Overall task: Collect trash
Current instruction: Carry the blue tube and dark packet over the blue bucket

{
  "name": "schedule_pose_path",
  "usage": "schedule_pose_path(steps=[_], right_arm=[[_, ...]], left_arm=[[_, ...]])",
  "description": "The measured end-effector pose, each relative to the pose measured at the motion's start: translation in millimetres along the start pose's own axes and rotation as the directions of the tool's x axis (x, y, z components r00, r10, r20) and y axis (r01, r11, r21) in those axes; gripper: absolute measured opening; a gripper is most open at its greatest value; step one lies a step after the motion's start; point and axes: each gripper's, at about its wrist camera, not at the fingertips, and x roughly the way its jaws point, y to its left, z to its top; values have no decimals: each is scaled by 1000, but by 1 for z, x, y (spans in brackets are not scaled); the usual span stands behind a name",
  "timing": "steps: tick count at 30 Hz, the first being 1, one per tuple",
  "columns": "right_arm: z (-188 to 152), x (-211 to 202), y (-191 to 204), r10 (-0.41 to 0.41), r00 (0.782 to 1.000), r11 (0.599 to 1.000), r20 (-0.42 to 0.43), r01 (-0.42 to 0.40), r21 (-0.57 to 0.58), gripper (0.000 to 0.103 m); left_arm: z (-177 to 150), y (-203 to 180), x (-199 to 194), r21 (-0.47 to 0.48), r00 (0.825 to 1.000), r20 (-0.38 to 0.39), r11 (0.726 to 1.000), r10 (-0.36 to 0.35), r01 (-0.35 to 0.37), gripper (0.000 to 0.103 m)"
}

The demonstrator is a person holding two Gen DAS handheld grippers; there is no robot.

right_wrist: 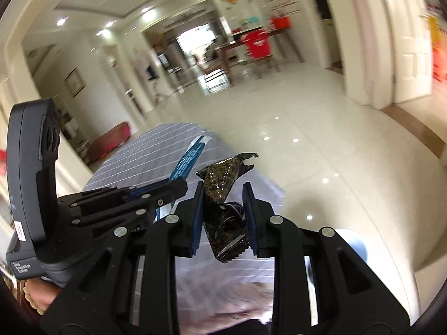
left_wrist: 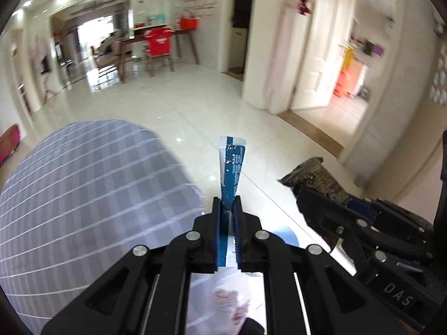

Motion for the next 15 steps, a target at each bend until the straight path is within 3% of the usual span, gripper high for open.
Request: schedule_pose_path(steps=[6, 15], right_arm=[[-13, -32, -63, -89, 996, 992, 24, 86, 93, 27], [-20, -44, -116, -177, 983, 970, 43, 167, 174, 31]], left_arm=[[-4, -64, 28, 90, 998, -48, 995, -42, 46, 8], [3, -113, 69, 142, 993, -104, 987, -60, 75, 8]])
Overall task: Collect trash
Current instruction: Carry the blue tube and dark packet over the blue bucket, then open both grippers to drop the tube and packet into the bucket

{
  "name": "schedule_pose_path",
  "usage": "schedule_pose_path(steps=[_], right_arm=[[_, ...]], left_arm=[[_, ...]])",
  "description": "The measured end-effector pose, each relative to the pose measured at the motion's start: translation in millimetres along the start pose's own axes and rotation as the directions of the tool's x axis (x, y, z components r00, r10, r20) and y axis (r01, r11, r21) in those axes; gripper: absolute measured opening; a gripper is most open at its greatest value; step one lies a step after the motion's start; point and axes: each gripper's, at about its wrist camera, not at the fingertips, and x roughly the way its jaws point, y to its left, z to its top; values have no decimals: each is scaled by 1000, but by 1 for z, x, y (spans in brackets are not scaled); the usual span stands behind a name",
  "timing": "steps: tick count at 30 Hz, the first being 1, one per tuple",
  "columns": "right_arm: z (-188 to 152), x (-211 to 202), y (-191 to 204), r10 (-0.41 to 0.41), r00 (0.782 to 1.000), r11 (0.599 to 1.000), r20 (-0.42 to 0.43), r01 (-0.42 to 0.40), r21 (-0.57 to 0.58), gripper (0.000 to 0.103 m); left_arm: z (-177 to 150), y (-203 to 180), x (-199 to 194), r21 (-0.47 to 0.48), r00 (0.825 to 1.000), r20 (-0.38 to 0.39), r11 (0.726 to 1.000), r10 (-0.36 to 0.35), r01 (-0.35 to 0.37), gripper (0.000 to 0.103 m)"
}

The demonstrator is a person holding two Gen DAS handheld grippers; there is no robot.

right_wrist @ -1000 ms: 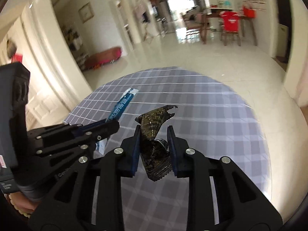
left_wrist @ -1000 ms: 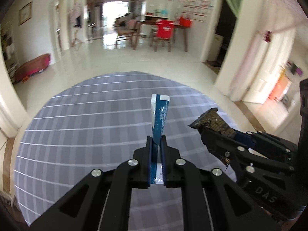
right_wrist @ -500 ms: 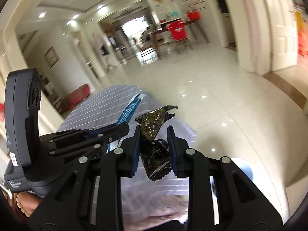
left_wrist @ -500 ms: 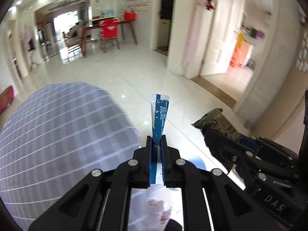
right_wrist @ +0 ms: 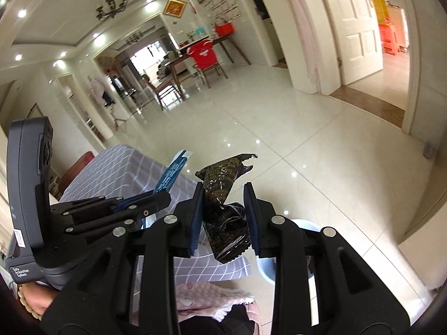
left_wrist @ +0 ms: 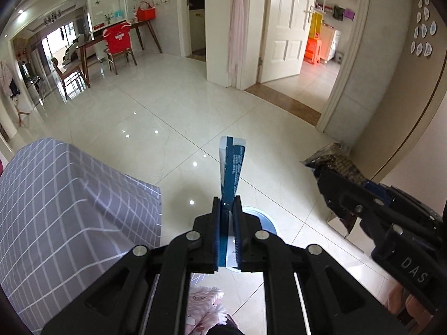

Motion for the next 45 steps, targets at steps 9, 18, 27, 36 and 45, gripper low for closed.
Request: schedule_pose_path(steps=[9, 18, 27, 36, 45], right_arm=[[7, 26, -36, -48, 999, 997, 10, 47, 60, 65], [0, 16, -42, -71, 997, 993, 9, 69, 99, 68], [0, 11, -43, -85, 996, 990, 26, 81, 118, 69], [-5, -20, -52, -184, 972, 976, 145, 162, 148, 71], [-7, -40, -55, -207, 958, 971, 199, 176, 165, 73]], left_arm=[[17, -4, 30, 15, 999, -34, 1000, 1, 0, 8], [17, -15, 42, 39, 998, -59, 999, -8, 10, 9], [17, -27, 47, 58, 998, -69, 998, -15, 19, 9], [29, -39, 53, 62, 997, -64, 997, -49, 53, 10], [35, -31, 46, -35, 999, -32, 999, -43, 42, 75]])
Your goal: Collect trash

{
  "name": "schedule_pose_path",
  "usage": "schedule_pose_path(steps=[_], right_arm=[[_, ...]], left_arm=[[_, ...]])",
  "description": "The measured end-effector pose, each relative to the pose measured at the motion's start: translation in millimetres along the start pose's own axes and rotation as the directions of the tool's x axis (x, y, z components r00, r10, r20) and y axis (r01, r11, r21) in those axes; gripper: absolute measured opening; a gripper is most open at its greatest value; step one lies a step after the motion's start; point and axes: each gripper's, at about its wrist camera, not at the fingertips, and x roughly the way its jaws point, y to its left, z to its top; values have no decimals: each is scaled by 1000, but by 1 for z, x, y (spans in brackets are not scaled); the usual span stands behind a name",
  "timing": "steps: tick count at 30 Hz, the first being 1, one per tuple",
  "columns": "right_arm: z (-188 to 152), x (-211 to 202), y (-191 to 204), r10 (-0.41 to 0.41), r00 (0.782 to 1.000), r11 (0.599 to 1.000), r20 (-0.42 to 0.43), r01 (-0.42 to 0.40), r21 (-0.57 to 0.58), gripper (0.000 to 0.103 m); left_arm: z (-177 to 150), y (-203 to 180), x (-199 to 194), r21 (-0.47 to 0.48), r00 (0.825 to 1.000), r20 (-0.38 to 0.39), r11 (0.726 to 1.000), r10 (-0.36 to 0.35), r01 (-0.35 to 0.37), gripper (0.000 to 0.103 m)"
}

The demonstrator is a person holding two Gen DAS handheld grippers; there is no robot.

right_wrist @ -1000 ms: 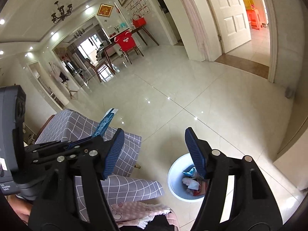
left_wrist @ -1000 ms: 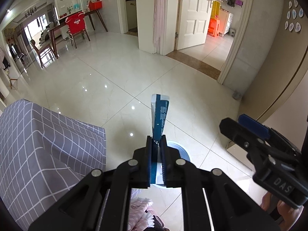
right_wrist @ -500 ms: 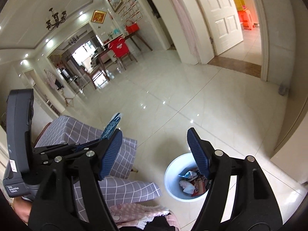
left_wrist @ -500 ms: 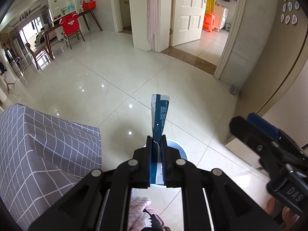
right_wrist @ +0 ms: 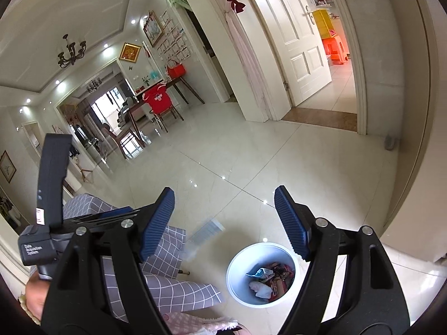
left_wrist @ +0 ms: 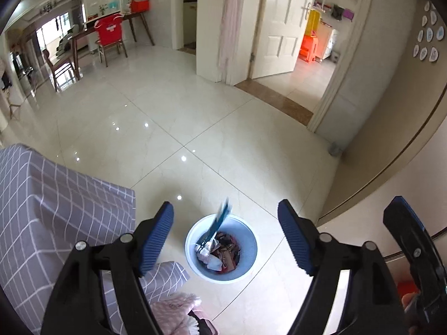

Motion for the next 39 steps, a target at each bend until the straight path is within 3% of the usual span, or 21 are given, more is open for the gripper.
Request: schedule_pose_path(steps=[5, 9, 15, 21, 26, 32, 39], right_arm=[[0, -5, 6, 22, 1000, 1000, -2, -22, -3, 73], [2, -16, 19, 48, 999, 999, 7, -47, -25, 74], [7, -38, 42, 99, 995, 993, 12, -98, -69, 77], [7, -69, 76, 147, 989, 980, 29, -141, -143, 81], [4, -98, 101, 186, 981, 964, 55, -172, -203, 84], [3, -134, 125, 207, 974, 949, 88, -179, -260, 88], [1, -169, 136, 236, 963, 936, 130, -190, -295, 89]], left_arm=[[-7, 7, -29, -6, 995, 25, 996, 93, -93, 79], [-13, 18, -63, -39, 990, 70, 992, 120, -118, 81], [-31, 35, -122, -83, 968, 146, 978, 203, -192, 86], [-55, 49, -186, -128, 919, 233, 947, 318, -295, 90], [-72, 54, -241, -175, 878, 298, 925, 375, -336, 91], [-95, 53, -296, -228, 837, 369, 912, 404, -340, 96], [-118, 47, -340, -228, 809, 422, 912, 409, -342, 97]])
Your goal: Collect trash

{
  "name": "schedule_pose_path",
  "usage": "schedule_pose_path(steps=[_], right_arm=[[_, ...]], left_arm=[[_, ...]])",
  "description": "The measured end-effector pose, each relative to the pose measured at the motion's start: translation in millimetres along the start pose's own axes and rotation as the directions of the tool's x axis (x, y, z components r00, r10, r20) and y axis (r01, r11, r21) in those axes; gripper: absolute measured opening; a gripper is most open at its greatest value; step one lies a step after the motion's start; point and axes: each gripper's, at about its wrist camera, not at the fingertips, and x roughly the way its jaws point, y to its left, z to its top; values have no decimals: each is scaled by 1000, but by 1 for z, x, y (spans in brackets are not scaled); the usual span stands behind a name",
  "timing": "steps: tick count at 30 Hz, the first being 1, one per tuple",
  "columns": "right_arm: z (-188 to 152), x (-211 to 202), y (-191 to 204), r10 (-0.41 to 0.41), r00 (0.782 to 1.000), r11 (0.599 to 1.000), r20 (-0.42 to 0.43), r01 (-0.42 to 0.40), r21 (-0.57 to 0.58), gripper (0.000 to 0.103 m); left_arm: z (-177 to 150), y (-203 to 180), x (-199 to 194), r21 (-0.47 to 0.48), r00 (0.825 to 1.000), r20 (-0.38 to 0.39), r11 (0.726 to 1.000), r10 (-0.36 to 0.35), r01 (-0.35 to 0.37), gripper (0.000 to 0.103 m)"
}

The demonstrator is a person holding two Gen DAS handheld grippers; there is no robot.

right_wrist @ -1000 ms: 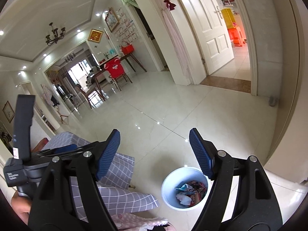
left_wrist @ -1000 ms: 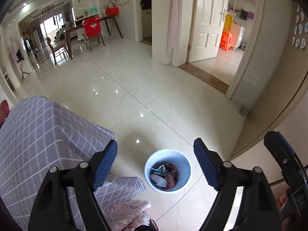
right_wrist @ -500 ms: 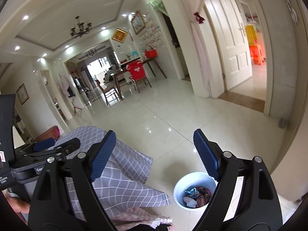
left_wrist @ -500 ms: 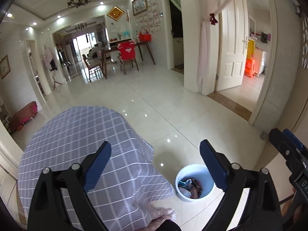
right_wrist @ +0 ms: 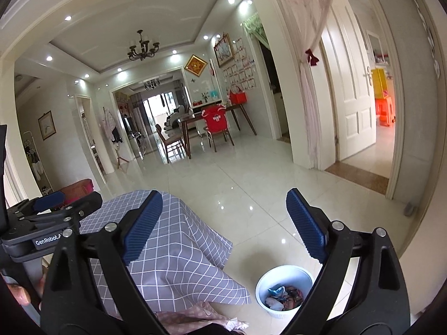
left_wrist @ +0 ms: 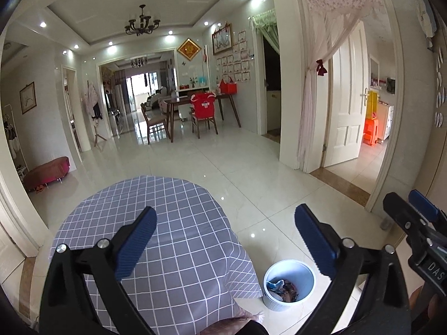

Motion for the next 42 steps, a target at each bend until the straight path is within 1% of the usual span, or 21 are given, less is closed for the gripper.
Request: schedule_pose_path(steps=[8, 11, 15, 26, 42], right_arm=[[3, -23, 10, -9, 999, 999, 51, 11, -36, 91], [3, -27, 13, -11, 998, 999, 59, 13, -37, 91], [3, -29, 14, -5, 998, 999, 60, 7, -40, 91], [4, -25, 14, 2, 998, 999, 56, 0, -39, 91], [3, -22, 14, -4, 999, 999, 53, 7, -43, 91]], left_arm=[[4, -2, -36, 20, 996, 87, 999, 30, -31, 97], [5, -1, -42, 25, 994, 102, 999, 38, -40, 97], [8, -2, -42, 29, 994, 102, 999, 29, -32, 97], [9, -2, -40, 34, 994, 100, 999, 33, -37, 97], [9, -1, -40, 36, 995, 95, 999, 33, -37, 97]])
